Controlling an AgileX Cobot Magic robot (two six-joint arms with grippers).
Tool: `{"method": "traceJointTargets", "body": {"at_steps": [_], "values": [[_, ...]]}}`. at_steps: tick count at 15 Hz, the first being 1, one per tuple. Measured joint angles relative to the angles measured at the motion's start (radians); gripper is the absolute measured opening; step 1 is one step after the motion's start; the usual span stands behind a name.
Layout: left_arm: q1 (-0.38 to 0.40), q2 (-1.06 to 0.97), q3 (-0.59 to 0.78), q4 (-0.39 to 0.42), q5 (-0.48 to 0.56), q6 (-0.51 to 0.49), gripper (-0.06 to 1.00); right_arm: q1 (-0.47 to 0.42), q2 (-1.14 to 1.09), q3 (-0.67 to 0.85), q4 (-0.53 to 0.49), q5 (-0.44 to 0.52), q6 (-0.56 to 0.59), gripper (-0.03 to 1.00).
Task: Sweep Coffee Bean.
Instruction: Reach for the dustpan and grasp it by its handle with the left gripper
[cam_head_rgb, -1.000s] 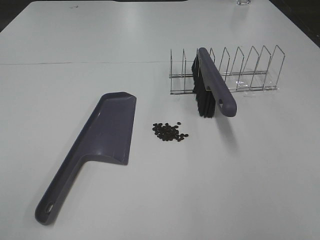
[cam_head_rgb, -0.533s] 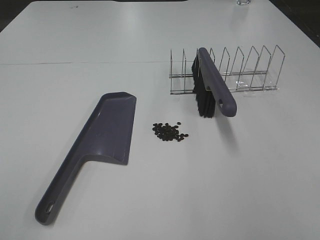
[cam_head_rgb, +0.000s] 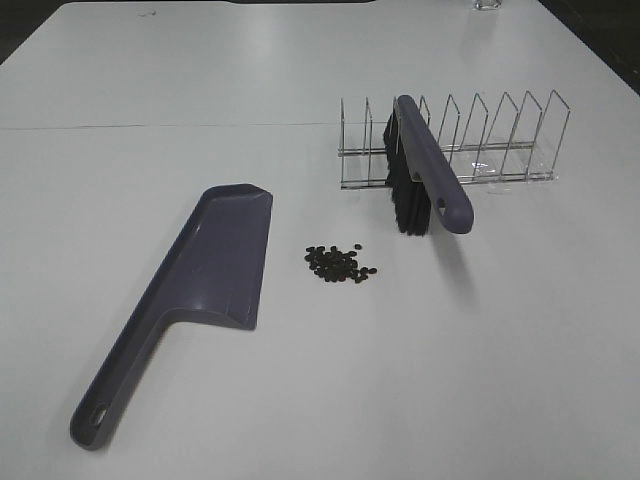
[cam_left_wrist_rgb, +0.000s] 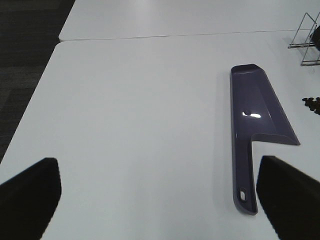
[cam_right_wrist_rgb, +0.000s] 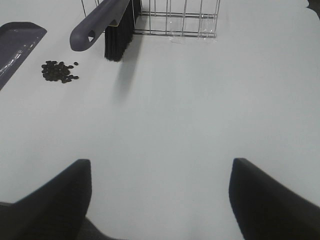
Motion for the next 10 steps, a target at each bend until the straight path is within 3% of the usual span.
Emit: {"method": "traceJointTargets", "body": {"at_steps": [10], "values": [[0.0,0.0,0.0,0.002,0.0,0.0,0.99,0.0,0.0,0.0,0.0,0.0,0.0,0.68]]}}
